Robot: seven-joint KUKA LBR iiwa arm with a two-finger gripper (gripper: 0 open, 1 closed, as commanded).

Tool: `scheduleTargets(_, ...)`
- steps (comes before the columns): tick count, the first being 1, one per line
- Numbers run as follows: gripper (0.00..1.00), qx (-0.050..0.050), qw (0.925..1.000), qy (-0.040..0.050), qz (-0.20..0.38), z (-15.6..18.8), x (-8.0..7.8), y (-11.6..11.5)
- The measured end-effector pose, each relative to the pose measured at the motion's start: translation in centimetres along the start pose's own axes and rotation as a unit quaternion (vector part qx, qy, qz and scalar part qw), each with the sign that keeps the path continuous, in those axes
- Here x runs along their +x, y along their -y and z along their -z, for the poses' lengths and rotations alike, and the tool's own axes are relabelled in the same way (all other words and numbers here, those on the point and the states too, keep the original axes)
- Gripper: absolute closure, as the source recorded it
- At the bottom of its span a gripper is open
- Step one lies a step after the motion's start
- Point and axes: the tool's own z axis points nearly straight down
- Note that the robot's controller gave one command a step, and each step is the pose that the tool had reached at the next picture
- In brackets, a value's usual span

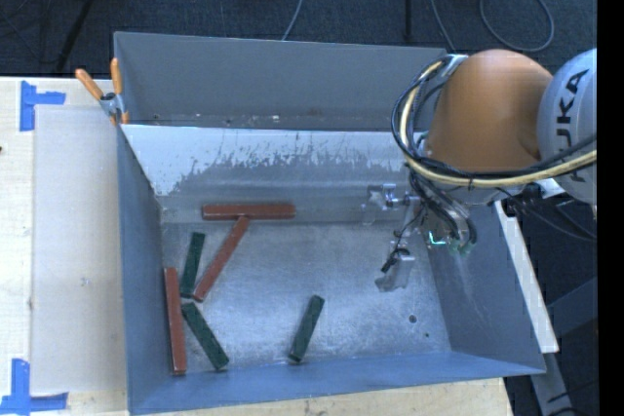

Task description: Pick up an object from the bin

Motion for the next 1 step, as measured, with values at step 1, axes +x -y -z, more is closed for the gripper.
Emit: scheduleTargets(1,0.00,0.000,0.9974,-0.0018,0.072,-10.78,6.99,-5.80)
